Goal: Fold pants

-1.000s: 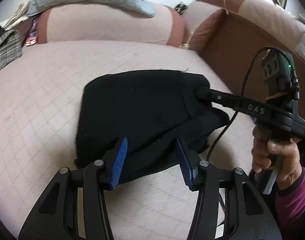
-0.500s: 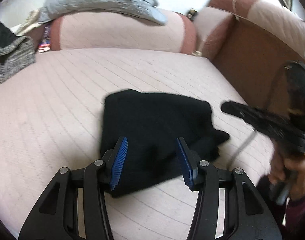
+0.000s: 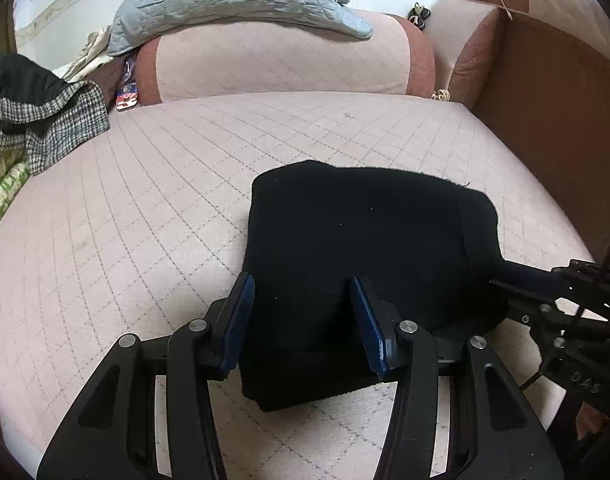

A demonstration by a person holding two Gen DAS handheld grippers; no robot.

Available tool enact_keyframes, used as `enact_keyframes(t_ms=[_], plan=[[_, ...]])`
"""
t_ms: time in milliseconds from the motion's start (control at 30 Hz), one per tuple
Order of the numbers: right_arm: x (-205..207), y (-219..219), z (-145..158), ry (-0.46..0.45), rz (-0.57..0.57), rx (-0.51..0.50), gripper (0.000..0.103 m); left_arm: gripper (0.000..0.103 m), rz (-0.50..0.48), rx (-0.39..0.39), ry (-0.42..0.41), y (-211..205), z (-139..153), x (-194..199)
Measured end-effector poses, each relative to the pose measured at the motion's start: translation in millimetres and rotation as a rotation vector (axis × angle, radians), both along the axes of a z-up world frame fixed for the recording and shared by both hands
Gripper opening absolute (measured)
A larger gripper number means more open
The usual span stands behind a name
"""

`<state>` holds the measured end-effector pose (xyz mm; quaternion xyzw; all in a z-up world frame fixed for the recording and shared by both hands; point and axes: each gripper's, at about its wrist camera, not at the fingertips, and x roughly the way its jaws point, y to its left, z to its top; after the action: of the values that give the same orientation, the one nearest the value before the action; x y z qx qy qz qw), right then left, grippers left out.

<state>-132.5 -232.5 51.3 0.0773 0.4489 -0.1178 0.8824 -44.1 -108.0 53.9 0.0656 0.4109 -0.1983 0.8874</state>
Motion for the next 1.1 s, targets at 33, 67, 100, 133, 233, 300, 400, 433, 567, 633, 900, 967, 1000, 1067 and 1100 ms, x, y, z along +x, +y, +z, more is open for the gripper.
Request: enact_keyframes(t_ms=[33,67,100,133,233,300,400,433,567,633,900,967,1000,1067,1100], plan=[[-1,0,5,-0.016,0.003,0.009,0.024,0.049,0.005,-0.012,0.009,2,1,1],[-5,-1,9,-0.035,0.007,0.023,0.024,0.049,0.012,-0.025,0.019,4,2,2],[-9,-4,13,-0.057,0.004,0.044,0.024,0.049,0.021,-0.036,0.026,6,3,3],[-12,-4,16,-0.074,-0.003,0.061,0.025,0.049,0.026,-0.037,0.025,8,5,3],[-13,-4,21,-0.088,-0.012,0.053,0.033,0.049,0.027,-0.023,0.008,10,10,3],[-14,-3,23,-0.098,-0.015,0.052,0.035,0.049,0.030,-0.016,-0.006,10,13,1],[-14,-2,28,-0.108,-0.018,0.057,0.035,0.049,0.035,-0.013,-0.013,9,16,0],[-14,-2,30,-0.113,-0.015,0.051,0.035,0.049,0.034,-0.014,-0.015,9,17,0],[-17,0,36,-0.125,-0.009,0.042,0.037,0.049,0.044,-0.021,-0.024,12,20,-1],[-19,-1,39,-0.135,-0.017,0.049,0.044,0.049,0.055,-0.024,-0.028,12,22,-2],[-19,0,38,-0.135,-0.019,0.054,0.045,0.049,0.083,-0.041,-0.038,21,24,-4],[-17,0,36,-0.127,-0.011,0.054,0.046,0.049,0.092,-0.042,-0.038,22,24,-4],[-16,1,35,-0.124,-0.008,0.052,0.047,0.049,0.095,-0.035,-0.040,22,23,-4],[-15,5,32,-0.119,-0.006,0.044,0.047,0.049,0.093,-0.020,-0.045,21,22,-5],[-14,6,31,-0.119,-0.007,0.043,0.047,0.049,0.092,-0.018,-0.046,21,21,-6]])
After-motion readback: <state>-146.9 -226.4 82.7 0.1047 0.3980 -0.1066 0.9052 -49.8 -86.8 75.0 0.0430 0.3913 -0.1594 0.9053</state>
